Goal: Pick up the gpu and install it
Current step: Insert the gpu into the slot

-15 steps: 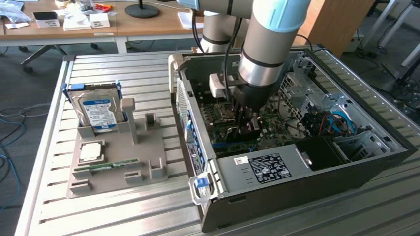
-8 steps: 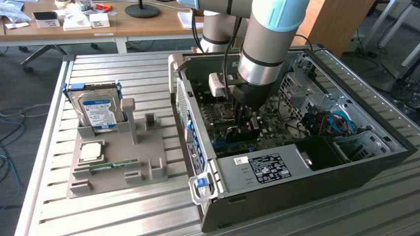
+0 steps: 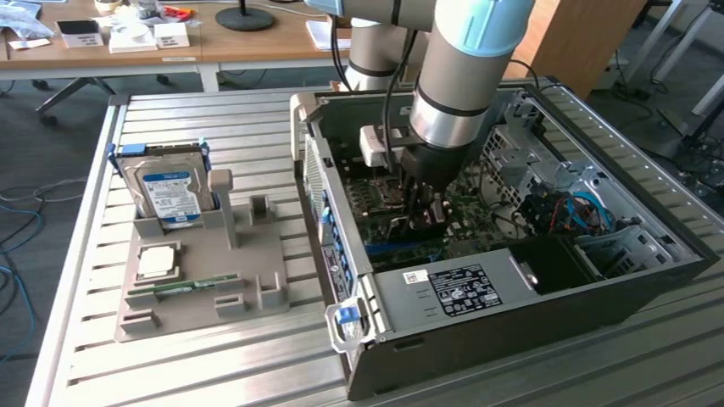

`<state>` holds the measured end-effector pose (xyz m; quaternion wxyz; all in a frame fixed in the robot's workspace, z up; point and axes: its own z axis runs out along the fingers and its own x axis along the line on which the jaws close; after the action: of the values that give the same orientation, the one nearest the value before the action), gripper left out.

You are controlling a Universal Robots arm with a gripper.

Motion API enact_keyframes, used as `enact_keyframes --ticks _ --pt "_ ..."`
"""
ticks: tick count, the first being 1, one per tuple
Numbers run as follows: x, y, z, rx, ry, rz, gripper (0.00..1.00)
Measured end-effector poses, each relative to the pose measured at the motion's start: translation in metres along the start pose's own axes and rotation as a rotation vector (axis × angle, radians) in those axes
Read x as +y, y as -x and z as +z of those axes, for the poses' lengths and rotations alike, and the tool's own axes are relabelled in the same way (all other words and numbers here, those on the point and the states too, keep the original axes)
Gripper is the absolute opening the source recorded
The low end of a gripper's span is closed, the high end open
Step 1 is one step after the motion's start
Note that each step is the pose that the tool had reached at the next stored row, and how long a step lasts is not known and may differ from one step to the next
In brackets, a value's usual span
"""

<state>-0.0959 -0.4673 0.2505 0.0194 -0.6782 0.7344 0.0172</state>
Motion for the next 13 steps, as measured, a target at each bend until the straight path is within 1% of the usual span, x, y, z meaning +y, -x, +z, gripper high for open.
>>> enact_keyframes --ticks 9,11,13 --pt "0.0019 -0.0002 0.0021 0.0005 0.0000 0.005 0.27" --pt "0.0019 -0.0004 0.0037 0.0018 0.0005 0.005 0.27" --pt "0.0019 -0.0004 0.0058 0.0004 0.0000 0.005 0.27"
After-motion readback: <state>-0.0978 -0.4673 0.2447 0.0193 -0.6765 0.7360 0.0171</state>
